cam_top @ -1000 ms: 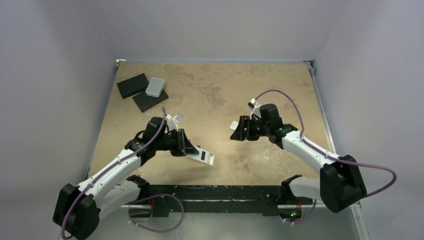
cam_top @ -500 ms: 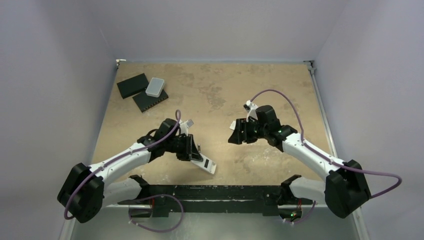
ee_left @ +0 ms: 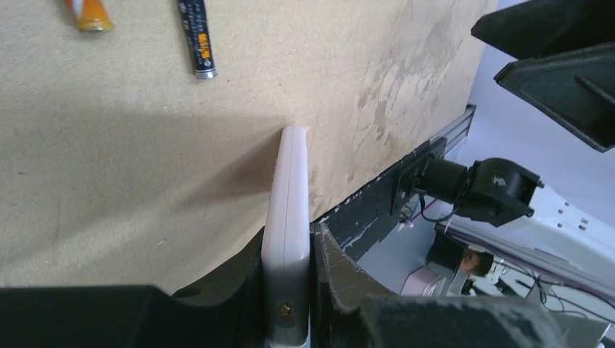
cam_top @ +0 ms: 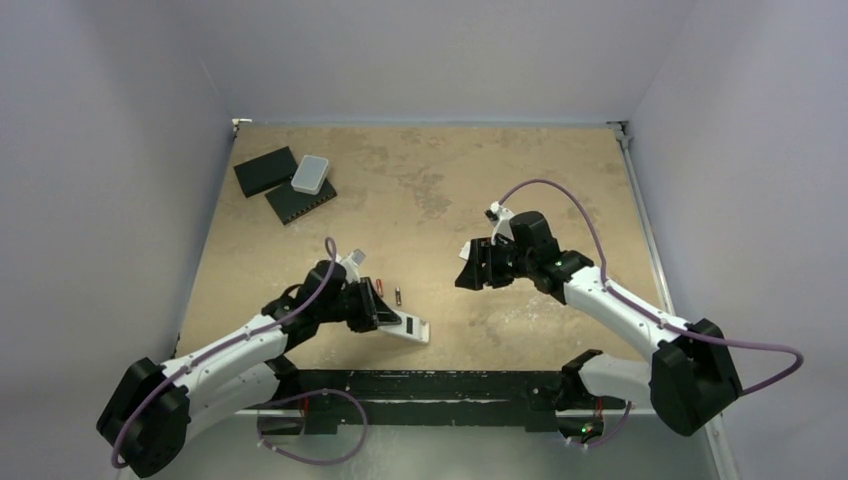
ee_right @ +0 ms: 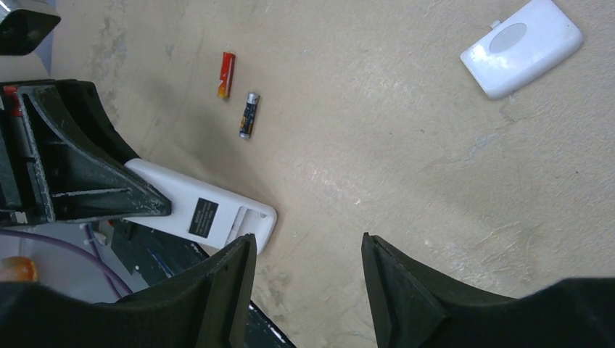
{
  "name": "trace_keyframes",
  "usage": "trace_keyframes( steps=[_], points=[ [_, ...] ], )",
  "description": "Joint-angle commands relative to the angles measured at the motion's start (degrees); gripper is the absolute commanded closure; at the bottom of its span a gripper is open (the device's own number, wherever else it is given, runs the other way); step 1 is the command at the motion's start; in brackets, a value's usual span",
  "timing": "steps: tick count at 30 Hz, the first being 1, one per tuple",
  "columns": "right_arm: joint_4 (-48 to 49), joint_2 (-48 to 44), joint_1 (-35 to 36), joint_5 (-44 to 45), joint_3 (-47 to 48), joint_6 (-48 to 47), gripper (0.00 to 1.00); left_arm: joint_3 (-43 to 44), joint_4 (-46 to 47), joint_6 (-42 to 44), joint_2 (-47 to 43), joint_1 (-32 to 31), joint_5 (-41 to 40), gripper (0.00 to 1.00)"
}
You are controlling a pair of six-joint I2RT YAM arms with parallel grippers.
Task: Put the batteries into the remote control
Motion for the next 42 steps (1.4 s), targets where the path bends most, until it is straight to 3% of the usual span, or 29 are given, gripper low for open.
trace_keyframes(
  steps=[1,7,16,22,37,42],
  points=[
    [1.1,0.0,0.3,0.7,0.4,-1.2,0.37,-4.1,4.4,-8.4,-5.4,-0.4,-6.5,1.00],
    [0.9,-0.7,0.4,1.0,-0.1,-1.6,0.37,-10.2,6.5,-16.3,-11.6,-1.4,-12.0,0.99],
    [0.8,-1.5,0.5,0.8,-0.8,-1.9,0.36,-10.9,10.8,-16.4,-6.5,-2.2,-12.2,0.67],
    [-0.1,-2.1,0.5,1.0,-0.7,-2.2,0.36,-10.2,11.0,-14.4,-4.0,-2.2,-11.5,0.56],
    [-1.5,-1.2,1.0,0.6,0.5,-2.3,0.34,-2.7,-6.6,-5.2,-4.1,-2.3,-10.4,0.36],
    [-1.9,-0.8,1.8,0.0,1.2,-2.2,0.34,2.8,-16.6,-1.1,-5.5,-2.3,-12.8,0.28]
  ],
)
